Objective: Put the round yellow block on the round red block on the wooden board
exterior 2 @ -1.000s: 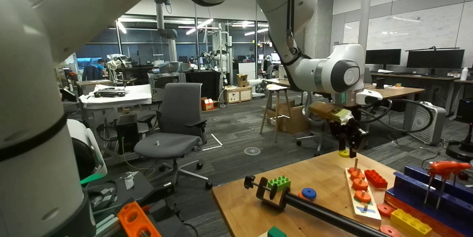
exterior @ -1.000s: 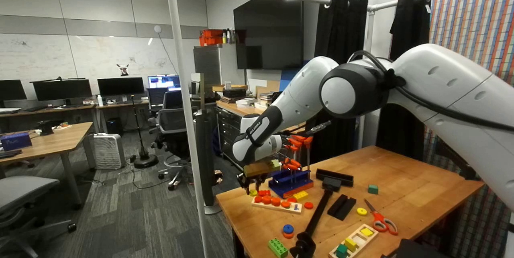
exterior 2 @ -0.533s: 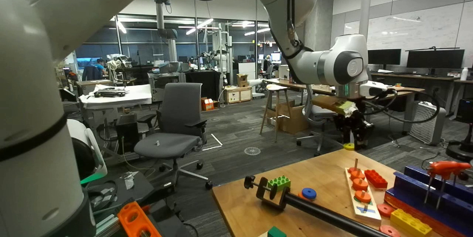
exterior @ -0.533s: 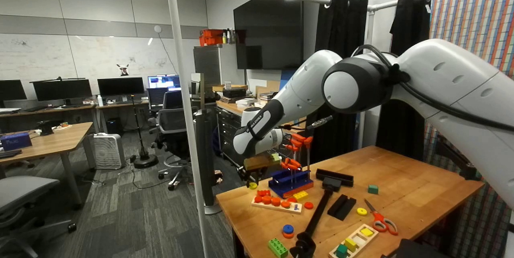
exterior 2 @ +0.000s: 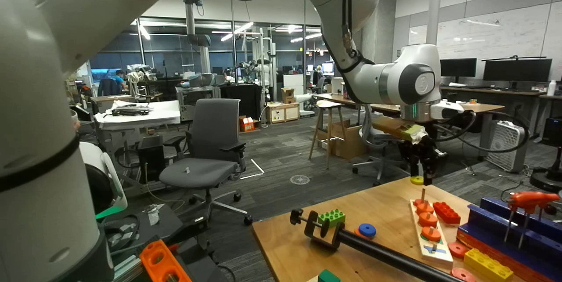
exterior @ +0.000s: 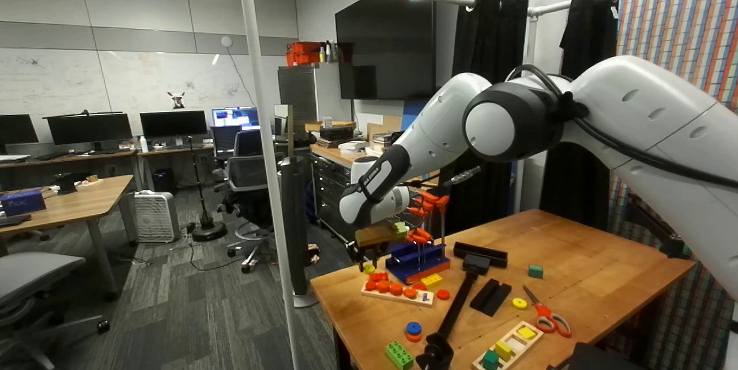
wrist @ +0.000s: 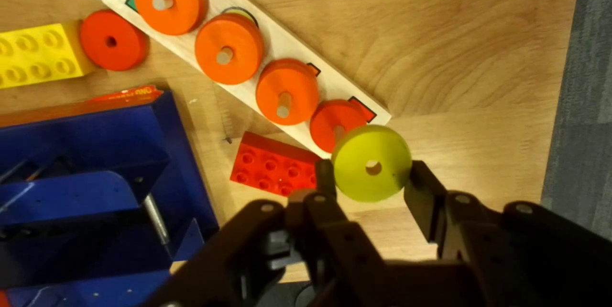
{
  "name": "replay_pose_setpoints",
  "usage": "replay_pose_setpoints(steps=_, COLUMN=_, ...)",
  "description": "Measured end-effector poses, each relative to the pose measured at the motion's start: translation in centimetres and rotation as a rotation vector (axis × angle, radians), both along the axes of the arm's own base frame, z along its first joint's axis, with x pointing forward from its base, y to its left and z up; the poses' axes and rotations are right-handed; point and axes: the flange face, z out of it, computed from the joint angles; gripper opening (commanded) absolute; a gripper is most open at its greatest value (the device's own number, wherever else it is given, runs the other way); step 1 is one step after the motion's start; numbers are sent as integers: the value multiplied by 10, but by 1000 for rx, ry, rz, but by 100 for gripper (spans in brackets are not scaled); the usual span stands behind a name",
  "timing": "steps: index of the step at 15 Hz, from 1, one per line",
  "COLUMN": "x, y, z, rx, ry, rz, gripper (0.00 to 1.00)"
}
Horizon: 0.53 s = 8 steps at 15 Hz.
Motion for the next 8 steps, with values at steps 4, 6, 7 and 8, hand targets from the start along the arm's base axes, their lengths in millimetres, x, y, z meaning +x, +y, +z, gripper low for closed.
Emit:
replay_pose_setpoints(steps=4, x=-1, y=-5, z=0, rx=-4, ry=2, rz=-7, gripper=21)
replay_pose_setpoints(steps=6, x=-1, y=-6, z=-1, rx=-5, ry=3, rz=-8, gripper=21)
replay_pose_setpoints(steps=7, x=-2, y=-7, z=-1, rx=-5, ry=4, rz=-8, gripper=21)
replay_pose_setpoints(steps=8, x=-2, y=-7, z=-2, rx=-5, ry=5, rz=-9, gripper=21)
